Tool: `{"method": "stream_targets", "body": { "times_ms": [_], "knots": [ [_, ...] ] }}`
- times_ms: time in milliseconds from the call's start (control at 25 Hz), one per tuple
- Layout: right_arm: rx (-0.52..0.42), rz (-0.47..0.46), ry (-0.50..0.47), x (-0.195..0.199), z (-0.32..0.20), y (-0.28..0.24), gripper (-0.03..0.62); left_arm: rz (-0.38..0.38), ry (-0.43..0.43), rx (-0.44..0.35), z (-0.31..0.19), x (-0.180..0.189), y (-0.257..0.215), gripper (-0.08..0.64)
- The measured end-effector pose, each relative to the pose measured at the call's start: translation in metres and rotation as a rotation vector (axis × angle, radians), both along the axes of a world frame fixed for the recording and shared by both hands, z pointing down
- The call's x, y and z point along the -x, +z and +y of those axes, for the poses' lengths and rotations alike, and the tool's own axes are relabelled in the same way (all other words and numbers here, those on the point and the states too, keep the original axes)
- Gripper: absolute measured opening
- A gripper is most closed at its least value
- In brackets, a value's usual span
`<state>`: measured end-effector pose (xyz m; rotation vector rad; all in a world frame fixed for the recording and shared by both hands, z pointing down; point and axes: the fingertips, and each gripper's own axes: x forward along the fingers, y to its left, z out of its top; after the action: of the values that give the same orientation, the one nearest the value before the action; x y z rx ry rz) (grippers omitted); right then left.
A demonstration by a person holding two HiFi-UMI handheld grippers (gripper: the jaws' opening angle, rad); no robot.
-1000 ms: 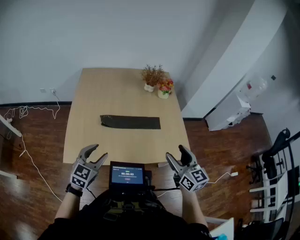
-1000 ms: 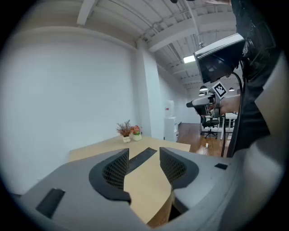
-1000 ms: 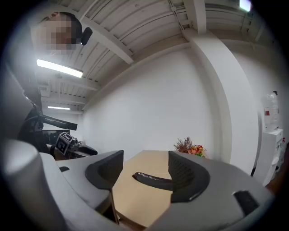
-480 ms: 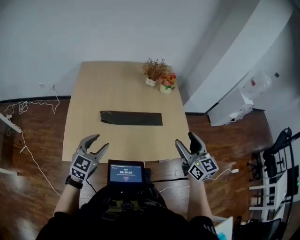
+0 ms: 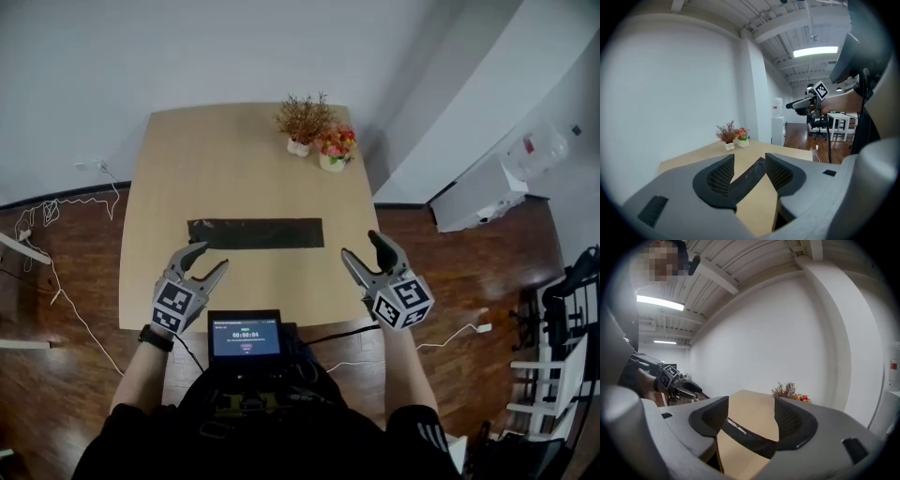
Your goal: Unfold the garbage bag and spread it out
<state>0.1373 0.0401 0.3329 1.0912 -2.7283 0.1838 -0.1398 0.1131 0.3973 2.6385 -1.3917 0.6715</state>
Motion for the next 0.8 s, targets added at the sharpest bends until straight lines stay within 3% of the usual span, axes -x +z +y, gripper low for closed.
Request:
{"method": "stream_targets", "body": {
  "times_ms": [400,600,800],
  "knots": [
    [0.162,0.042,-0.136,0.014,-0.101,0.096,0.291,-0.138,0.159,0.22,-0.12,-0.087,0.103,0.205],
    [0.27,0.067,-0.198,0.023,-0.129,0.152,0.285,-0.196,0.21,0.378,-0.147,-0.117,0.18,0.18],
    [0.369,0.078,-0.19,0.025,-0.145,0.202,0.285,-0.281,0.297,0.472,-0.157,-0.138,0.238,0.132]
  ]
}}
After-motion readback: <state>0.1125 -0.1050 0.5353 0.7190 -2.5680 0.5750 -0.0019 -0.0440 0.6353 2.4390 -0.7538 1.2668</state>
